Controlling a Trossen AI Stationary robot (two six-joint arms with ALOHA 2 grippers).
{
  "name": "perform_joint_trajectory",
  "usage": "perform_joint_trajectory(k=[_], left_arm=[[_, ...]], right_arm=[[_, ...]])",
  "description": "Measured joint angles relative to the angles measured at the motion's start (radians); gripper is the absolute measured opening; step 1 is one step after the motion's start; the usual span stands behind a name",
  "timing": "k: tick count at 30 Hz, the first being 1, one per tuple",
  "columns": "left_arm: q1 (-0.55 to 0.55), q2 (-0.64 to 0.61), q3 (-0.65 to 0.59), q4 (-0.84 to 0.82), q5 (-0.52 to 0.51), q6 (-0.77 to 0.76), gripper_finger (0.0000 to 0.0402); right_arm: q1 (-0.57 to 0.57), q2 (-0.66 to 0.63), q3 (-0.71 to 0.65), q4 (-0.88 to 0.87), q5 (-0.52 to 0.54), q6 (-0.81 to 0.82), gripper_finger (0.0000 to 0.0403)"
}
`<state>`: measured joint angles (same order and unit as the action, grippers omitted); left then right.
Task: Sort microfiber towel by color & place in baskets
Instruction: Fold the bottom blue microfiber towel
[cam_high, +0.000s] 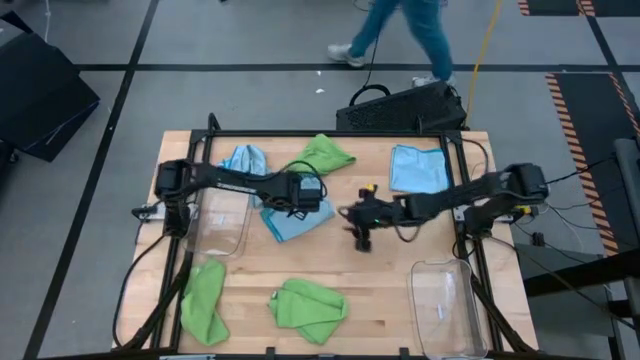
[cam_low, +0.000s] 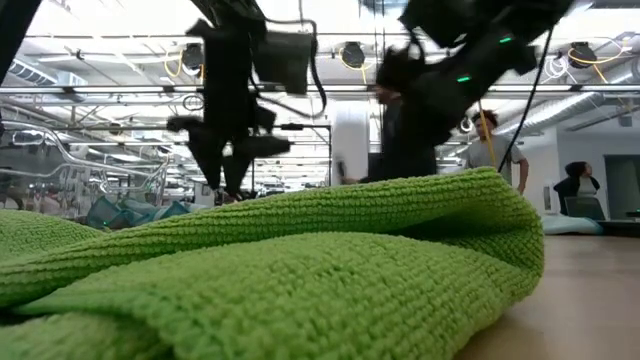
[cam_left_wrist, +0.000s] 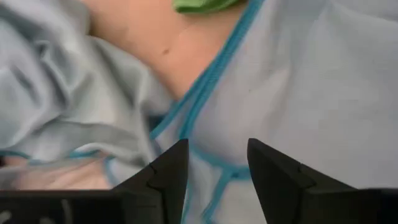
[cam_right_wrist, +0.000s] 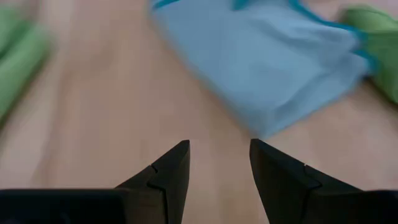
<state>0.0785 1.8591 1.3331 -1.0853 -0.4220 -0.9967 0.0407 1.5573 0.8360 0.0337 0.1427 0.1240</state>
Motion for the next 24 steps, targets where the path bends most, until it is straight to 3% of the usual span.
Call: perform_joint_trajectory(k=[4, 13, 18, 24], left_arm=[[-0.003, -0.142, 0.0, -0.052, -0.034, -0.029, 0.0168], [-0.063, -0.47, -0.004, -0.093, -0.137, -0.04, 0.0168], [-0.131, -0.548, -0.005, -0.093, -0.177, -0.069, 0.0168], [-0.196, -0.549, -0.005, -0.089, -0.215, -0.069, 0.0168]], right_arm=[[-0.068, 0.109, 0.123, 0.002, -0.012, 0.096, 0.016], [-0.207, 0.332, 0.396, -0.005, -0.069, 0.153, 0.016], [-0.274, 0.407, 0.43, 0.045, -0.122, 0.201, 0.016], [-0.305, 0.474, 0.429, 0.149, -0.124, 0.273, 0.016]])
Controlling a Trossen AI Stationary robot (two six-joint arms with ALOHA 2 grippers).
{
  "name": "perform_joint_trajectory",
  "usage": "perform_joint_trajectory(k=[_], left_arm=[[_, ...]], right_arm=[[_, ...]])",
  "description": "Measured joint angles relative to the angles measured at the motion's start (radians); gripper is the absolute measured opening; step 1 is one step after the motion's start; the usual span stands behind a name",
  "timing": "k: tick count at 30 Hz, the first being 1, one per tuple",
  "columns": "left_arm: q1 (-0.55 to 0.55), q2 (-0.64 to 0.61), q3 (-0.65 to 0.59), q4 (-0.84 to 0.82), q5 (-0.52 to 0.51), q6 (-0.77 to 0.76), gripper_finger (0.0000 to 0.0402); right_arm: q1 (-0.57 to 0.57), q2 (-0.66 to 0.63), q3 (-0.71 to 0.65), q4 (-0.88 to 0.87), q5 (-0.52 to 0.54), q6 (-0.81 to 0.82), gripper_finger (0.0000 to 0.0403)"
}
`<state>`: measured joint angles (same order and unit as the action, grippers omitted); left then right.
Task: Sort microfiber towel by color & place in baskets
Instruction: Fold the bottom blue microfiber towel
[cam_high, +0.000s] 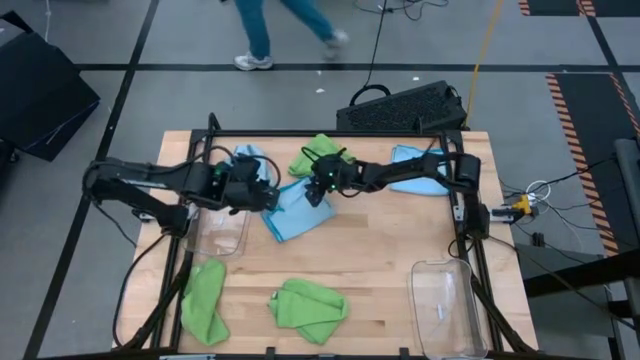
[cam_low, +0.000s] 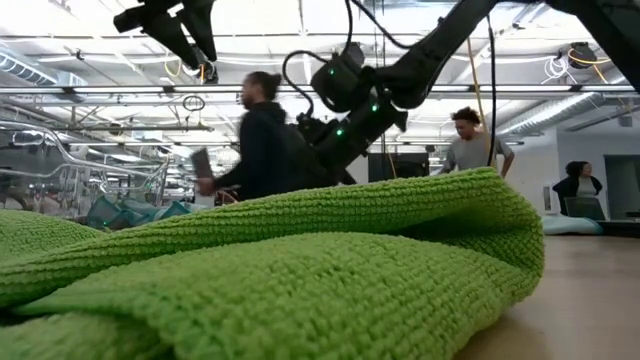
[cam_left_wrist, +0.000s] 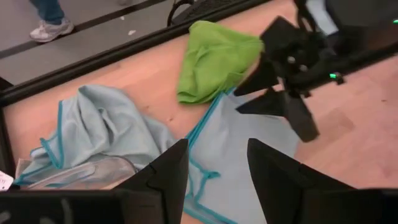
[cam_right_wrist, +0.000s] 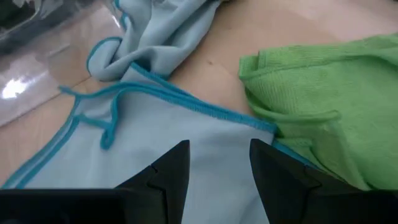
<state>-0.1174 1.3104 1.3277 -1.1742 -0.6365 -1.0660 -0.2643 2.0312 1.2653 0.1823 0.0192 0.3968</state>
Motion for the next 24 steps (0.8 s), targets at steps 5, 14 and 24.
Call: perform_joint_trajectory(k=[5, 14, 24], left_arm=[[-0.002, 0.01, 0.0, 0.001, -0.003, 0.023, 0.0168], [-0.009, 0.013, 0.0, 0.001, -0.001, 0.045, 0.0168], [-0.011, 0.013, 0.0, -0.003, 0.005, 0.051, 0.0168]], right_arm=[[-0.012, 0.058, 0.004, 0.054, 0.002, 0.06, 0.016], [-0.008, 0.098, 0.025, 0.041, 0.058, 0.021, 0.0144], [-0.009, 0.098, 0.025, -0.028, 0.029, 0.002, 0.0033]])
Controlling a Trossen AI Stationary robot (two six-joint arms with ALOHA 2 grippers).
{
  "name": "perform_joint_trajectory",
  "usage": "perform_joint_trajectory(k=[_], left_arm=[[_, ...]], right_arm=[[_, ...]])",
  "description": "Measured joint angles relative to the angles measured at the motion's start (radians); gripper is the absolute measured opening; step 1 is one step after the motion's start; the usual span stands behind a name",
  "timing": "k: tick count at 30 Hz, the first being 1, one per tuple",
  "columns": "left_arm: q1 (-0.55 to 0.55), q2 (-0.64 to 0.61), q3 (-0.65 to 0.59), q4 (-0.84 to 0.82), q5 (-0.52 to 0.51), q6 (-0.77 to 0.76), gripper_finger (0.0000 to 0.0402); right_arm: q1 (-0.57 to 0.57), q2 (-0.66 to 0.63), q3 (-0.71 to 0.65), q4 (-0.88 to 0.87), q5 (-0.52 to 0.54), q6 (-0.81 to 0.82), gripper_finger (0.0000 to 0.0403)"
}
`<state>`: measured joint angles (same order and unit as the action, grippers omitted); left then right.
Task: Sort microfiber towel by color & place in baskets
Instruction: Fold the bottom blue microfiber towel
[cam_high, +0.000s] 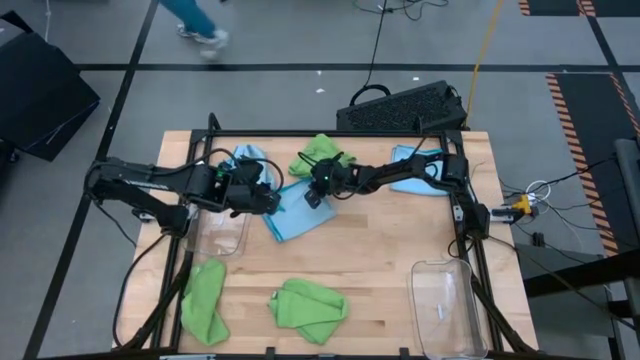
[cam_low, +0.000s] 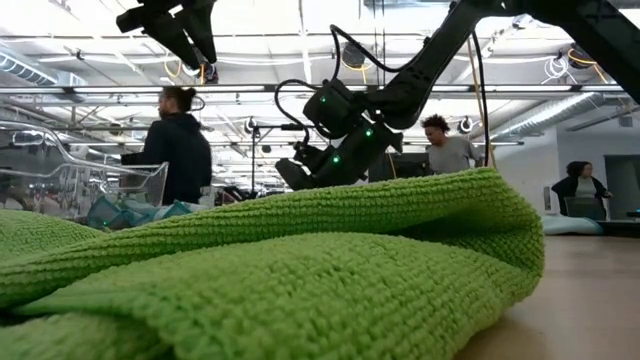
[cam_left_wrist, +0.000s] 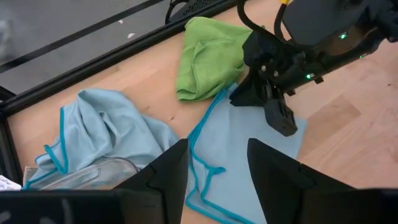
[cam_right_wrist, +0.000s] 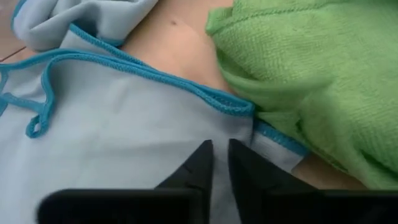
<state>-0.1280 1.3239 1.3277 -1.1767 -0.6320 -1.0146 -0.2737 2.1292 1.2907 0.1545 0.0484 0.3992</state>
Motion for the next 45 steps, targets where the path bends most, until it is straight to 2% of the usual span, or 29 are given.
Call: perform_joint_trajectory(k=[3, 18, 23, 32, 37, 45], left_arm=[[0.0, 0.0, 0.0, 0.0, 0.0, 0.01, 0.0168], [0.005, 0.0, 0.0, 0.001, -0.021, 0.047, 0.0168], [0.005, 0.0, 0.0, 0.0, -0.032, 0.052, 0.0168], [0.005, 0.0, 0.0, 0.001, -0.032, 0.052, 0.0168], [0.004, 0.0, 0.0, 0.002, -0.032, 0.051, 0.0168], [-0.02, 0.0, 0.0, 0.003, -0.025, 0.035, 0.0168]], right_arm=[[0.0, 0.0, 0.0, -0.004, -0.023, -0.014, 0.0005], [0.007, -0.137, -0.002, -0.124, -0.027, -0.006, 0.0001], [0.007, -0.139, -0.004, -0.158, -0.02, 0.008, 0.0001], [0.003, -0.131, -0.051, -0.118, 0.11, 0.038, 0.0003], [0.0, -0.131, -0.056, -0.12, 0.085, 0.003, 0.0039], [0.052, -0.193, -0.056, -0.117, 0.003, -0.089, 0.015]])
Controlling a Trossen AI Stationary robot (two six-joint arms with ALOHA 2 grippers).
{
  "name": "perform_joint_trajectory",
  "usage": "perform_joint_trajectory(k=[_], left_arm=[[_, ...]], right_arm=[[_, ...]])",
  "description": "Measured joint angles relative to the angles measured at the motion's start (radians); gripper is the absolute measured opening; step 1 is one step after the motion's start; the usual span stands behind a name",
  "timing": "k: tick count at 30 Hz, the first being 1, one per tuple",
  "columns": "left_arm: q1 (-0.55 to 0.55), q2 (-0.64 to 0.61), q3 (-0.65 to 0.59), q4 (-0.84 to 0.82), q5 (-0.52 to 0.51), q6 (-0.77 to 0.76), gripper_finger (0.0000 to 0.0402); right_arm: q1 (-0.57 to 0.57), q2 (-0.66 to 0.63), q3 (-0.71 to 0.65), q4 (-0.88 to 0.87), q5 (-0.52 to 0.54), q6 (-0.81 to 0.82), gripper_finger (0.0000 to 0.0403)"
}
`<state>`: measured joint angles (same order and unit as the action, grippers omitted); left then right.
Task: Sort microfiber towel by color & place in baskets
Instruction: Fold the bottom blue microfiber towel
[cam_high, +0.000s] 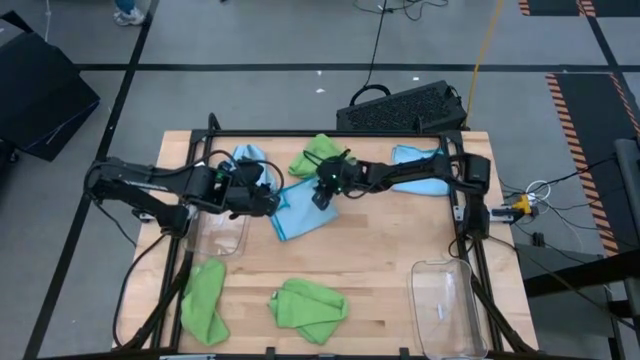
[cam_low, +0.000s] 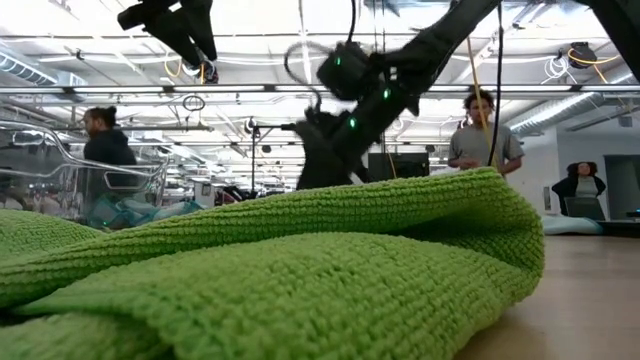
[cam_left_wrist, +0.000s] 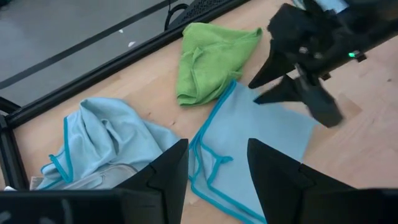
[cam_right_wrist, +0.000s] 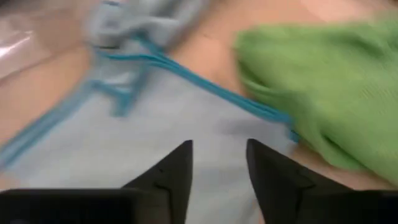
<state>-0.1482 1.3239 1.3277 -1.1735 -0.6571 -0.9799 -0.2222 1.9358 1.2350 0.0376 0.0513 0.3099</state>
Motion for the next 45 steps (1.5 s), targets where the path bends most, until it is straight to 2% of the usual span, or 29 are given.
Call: perform_joint_trajectory(k=[3, 7, 12, 15, 19, 25, 31, 33, 38, 45], left_arm=[[-0.008, 0.0, 0.0, 0.005, 0.0, -0.008, 0.0168], [-0.011, 0.0, 0.0, 0.023, 0.0, -0.013, 0.0168], [-0.018, 0.0, -0.003, 0.057, -0.001, 0.022, 0.0168], [-0.034, -0.001, -0.033, 0.105, 0.0, 0.053, 0.0168], [-0.061, -0.001, -0.099, 0.166, 0.031, 0.033, 0.0168], [-0.111, 0.0, -0.216, 0.37, 0.201, 0.072, 0.0168], [-0.151, 0.032, -0.269, 0.568, 0.214, 0.204, 0.0168], [-0.135, 0.069, -0.269, 0.608, 0.244, 0.277, 0.0168], [-0.047, 0.25, -0.216, 0.714, 0.435, 0.441, 0.0168], [0.034, 0.546, 0.004, 0.824, 0.478, 0.61, 0.0168]], right_arm=[[0.064, -0.012, 0.001, 0.047, 0.0, -0.08, 0.0167], [0.138, 0.026, 0.002, 0.094, 0.004, -0.081, 0.0168], [0.197, 0.099, 0.0, 0.017, 0.061, -0.041, 0.0161], [0.215, 0.097, -0.013, -0.034, 0.104, -0.046, 0.016], [0.224, 0.056, -0.045, -0.131, 0.106, -0.048, 0.016], [0.245, -0.085, -0.137, -0.408, 0.05, -0.062, 0.016], [0.257, -0.309, -0.338, -0.516, 0.021, -0.003, 0.016], [0.257, -0.396, -0.393, -0.504, 0.022, 0.048, 0.016], [0.257, -0.58, -0.5, -0.409, 0.023, 0.123, 0.016], [0.262, -0.714, -0.577, -0.195, 0.023, 0.16, 0.016]])
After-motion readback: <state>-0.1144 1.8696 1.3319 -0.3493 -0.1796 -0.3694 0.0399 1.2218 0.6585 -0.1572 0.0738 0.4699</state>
